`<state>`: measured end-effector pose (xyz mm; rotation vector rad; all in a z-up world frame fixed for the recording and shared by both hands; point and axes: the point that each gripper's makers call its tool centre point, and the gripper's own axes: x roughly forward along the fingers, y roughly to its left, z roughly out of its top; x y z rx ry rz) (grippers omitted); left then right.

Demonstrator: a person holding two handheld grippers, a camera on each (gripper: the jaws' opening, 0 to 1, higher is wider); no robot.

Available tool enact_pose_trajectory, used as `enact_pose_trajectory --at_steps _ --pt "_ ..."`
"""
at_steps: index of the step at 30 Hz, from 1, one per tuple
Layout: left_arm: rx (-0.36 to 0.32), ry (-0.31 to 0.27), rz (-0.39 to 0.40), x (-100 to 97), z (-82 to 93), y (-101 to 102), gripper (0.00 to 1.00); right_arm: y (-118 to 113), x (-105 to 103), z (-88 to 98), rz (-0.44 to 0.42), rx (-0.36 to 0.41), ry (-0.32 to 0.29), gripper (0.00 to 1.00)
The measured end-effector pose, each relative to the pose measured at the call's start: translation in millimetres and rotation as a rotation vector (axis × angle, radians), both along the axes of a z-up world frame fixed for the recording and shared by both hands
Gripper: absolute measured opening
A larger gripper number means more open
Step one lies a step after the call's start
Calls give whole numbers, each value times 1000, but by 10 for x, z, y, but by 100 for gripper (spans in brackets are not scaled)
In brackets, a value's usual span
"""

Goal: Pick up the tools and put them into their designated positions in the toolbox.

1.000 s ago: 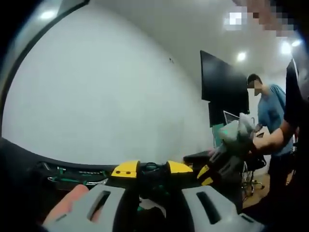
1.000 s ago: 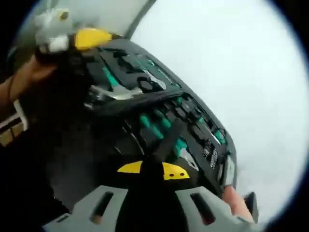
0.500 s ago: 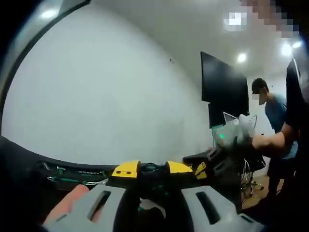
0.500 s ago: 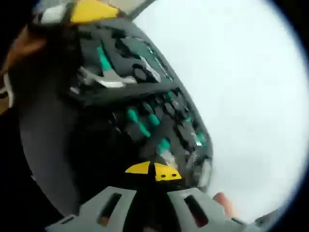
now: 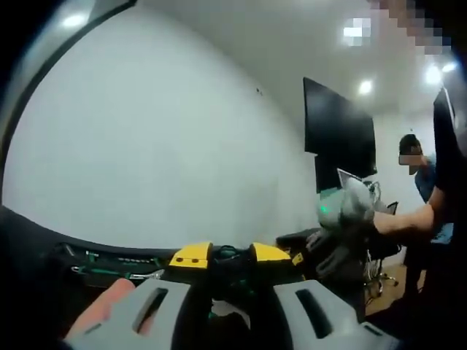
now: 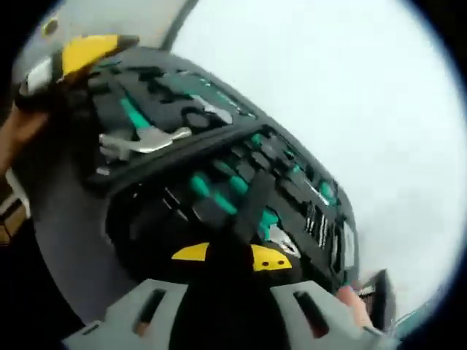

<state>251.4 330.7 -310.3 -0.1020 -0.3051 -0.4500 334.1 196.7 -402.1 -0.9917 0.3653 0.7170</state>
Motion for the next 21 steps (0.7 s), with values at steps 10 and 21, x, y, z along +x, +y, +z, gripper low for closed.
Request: enact_pose_trajectory --at_steps 10,21 --pt "-15 -3 -7 -13 15 13 21 -198 13 18 12 -89 4 0" --pt "-8 -2 -3 -8 4 7 21 -43 20 -1 -162 240 253 19"
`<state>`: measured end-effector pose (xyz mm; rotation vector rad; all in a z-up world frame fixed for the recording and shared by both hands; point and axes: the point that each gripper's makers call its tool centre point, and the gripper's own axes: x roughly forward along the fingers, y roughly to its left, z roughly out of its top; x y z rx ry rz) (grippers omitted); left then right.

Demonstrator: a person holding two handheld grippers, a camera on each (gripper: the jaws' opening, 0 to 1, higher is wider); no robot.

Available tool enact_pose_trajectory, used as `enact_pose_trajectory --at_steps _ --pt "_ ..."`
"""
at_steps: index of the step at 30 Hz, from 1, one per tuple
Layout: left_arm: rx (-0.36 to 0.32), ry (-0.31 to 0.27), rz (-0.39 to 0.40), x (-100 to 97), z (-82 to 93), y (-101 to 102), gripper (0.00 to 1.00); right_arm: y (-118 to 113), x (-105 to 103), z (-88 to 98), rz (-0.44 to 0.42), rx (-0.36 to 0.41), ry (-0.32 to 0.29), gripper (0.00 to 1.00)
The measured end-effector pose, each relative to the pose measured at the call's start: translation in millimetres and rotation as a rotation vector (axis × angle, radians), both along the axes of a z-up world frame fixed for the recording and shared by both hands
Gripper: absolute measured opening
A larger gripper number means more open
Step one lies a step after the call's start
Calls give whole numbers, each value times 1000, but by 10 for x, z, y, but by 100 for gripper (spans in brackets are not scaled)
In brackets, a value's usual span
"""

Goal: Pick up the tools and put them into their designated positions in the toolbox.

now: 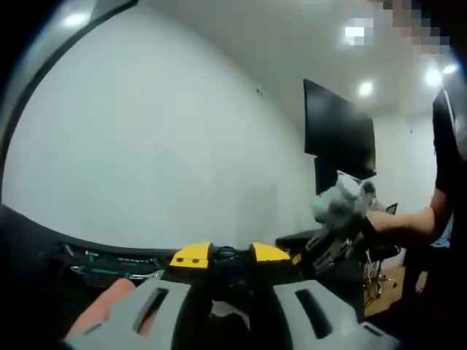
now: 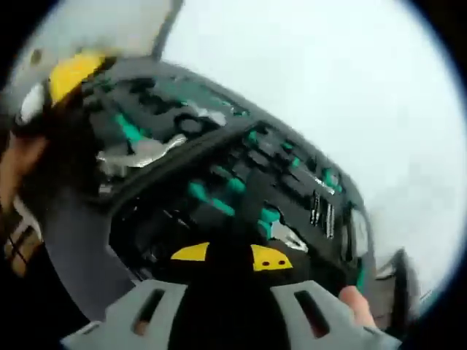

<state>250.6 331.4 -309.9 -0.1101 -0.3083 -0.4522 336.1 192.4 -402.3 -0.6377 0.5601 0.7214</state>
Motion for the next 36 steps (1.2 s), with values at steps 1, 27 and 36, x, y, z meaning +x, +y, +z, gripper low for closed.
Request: enact_pose_trajectory --at_steps 1,27,36 --pt "2 0 0 1 0 -1 21 -7 -6 -21 25 -73 -20 18" --pt "-2 -2 -3 -2 5 0 21 -594 371 353 59 37 79 7" --pt "10 1 5 10 -13 2 21 -310 441 149 47 247 21 19"
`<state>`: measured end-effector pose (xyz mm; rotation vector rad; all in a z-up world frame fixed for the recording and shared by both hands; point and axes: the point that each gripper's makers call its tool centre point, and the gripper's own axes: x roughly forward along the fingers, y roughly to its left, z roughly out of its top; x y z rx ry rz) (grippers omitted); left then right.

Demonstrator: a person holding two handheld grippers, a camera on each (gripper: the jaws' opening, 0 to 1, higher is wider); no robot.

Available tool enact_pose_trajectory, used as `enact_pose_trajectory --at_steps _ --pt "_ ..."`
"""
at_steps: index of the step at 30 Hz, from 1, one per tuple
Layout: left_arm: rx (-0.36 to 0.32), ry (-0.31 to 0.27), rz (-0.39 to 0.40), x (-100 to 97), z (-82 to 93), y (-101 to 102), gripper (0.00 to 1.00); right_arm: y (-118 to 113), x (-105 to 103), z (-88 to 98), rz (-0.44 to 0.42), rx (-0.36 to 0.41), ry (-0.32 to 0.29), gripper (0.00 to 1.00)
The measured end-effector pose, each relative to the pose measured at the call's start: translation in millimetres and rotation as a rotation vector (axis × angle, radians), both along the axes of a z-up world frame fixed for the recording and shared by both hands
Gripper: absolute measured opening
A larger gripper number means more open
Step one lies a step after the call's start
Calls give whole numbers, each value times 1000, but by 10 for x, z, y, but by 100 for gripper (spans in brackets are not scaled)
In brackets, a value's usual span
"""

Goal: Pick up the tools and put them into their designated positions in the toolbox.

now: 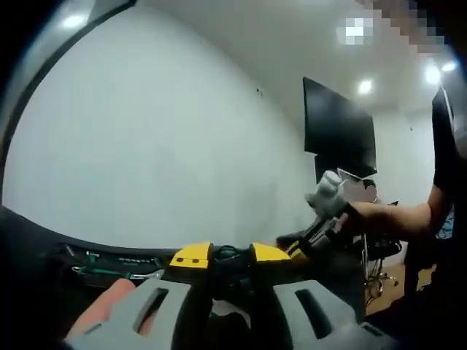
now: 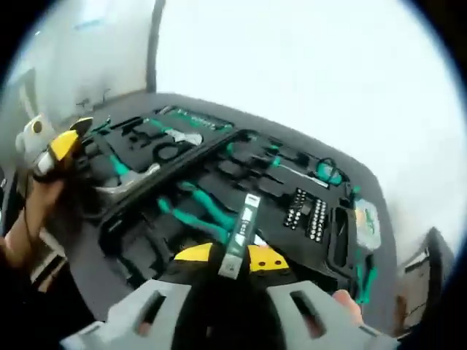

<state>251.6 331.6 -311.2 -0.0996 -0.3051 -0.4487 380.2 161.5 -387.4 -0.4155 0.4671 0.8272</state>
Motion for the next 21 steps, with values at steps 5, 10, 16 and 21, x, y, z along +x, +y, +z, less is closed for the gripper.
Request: enact_pose_trajectory --at_steps 5,10,16,21 --pt "3 0 1 -1 -4 -2 21 84 64 -180 -18 55 49 19" --pt "16 1 6 4 -19 -4 21 34 102 -202 145 14 126 16" --pt "18 0 10 -3 -22 -6 21 130 174 -134 288 -37 178 15" --pt "32 2 18 3 -40 -17 21 381 227 -198 529 -248 19 15"
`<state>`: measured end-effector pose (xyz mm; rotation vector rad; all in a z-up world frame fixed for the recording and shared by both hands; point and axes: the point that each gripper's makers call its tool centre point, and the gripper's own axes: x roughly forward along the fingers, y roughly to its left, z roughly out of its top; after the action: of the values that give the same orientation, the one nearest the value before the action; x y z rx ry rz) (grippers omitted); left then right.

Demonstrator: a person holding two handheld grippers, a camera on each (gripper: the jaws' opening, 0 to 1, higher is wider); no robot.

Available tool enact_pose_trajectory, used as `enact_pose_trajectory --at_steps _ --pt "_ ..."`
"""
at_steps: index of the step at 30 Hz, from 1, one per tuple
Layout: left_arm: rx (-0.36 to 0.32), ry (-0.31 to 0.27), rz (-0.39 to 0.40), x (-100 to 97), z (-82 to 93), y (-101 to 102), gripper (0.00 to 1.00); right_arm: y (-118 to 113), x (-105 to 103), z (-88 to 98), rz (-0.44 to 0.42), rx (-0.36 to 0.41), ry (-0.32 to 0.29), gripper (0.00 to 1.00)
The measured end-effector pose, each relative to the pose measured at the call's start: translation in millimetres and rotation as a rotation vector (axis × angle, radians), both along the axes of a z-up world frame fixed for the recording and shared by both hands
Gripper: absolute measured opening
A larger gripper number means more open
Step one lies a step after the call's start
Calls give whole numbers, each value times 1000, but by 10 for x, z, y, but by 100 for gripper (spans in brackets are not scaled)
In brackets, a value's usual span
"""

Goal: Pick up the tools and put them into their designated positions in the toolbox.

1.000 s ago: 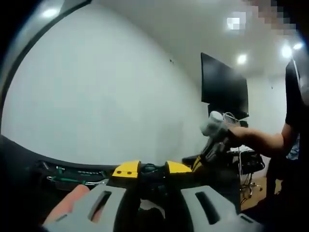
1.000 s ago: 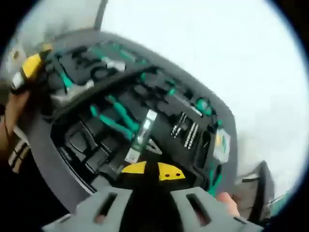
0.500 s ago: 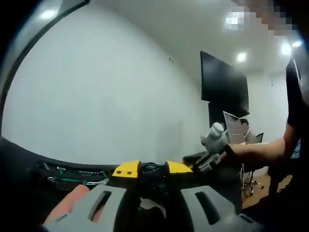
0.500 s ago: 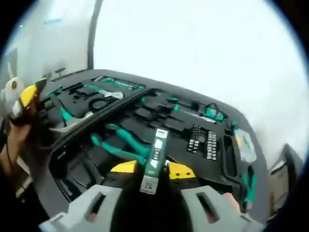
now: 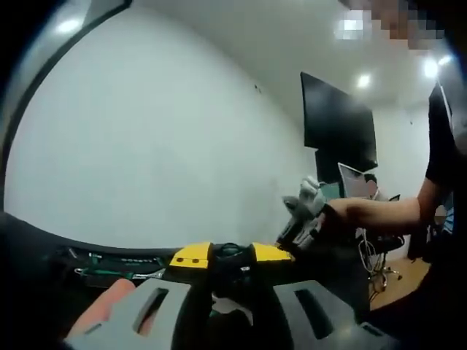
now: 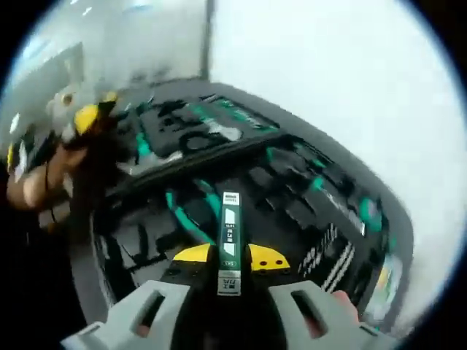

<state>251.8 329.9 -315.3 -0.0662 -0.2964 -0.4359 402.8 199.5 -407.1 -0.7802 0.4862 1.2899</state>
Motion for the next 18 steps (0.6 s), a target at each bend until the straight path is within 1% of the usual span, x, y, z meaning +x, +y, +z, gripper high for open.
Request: enact_pose_trajectory --at_steps 1,2,3,4,5,6,7,8,10,11,12,14,15,16,17,18 --pt "0 0 0 1 -1 1 21 59 10 26 0 13 73 15" --pt "0 1 1 2 -2 3 21 70 2 36 2 3 85 15" --pt "6 2 5 7 -8 2 21 103 44 38 32 -7 70 15" --pt "13 4 8 11 -15 -5 21 124 55 45 85 -31 40 15" --pt "21 5 10 16 -23 -12 21 149 80 28 106 -49 33 15" --pt "27 6 13 19 -30 -16 21 142 42 9 111 -76 43 15" --pt "30 7 13 22 -33 -14 21 185 24 18 141 -78 47 15" --pt "31 7 14 23 -34 -12 21 217 19 31 186 -85 26 15" --pt "30 7 14 21 -33 -11 21 223 -5 30 230 -118 13 15" --pt "30 8 15 20 -34 -12 21 236 -25 31 280 -134 -7 15" --pt "33 9 17 21 -37 -16 21 242 -27 34 316 -143 -4 15" --pt "42 9 22 22 -44 -22 21 263 -24 30 341 -154 27 15" --pt "45 11 26 24 -50 -25 21 294 20 9 348 -163 35 15" --pt "50 15 31 31 -60 -26 21 281 22 -21 394 -187 84 15" --pt "54 17 33 34 -67 -29 21 309 36 4 383 -171 116 15" --pt "60 19 35 37 -75 -33 21 326 42 5 420 -170 115 15"
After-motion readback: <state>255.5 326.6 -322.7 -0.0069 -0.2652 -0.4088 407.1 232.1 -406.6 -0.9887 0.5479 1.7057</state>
